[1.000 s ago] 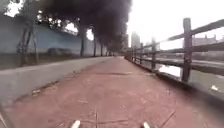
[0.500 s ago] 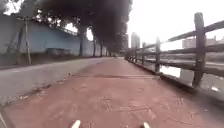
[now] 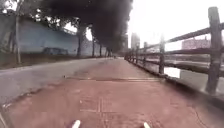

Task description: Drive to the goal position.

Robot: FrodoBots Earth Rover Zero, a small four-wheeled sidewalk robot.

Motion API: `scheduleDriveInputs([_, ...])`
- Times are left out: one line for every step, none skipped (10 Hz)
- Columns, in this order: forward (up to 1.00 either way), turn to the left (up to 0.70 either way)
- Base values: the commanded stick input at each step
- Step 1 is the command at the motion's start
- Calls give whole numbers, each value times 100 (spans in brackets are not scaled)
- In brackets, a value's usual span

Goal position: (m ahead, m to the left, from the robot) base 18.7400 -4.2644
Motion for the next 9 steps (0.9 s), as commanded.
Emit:
scheduleDriveInputs([70,0])
scheduleDriveInputs([70,0])
scheduleDriveInputs([70,0])
scheduleDriveInputs([70,0])
scheduleDriveInputs([70,0])
scheduleDriveInputs([70,0])
scheduleDriveInputs([70,0])
scheduleDriveInputs([70,0])
scheduleDriveInputs([70,0])
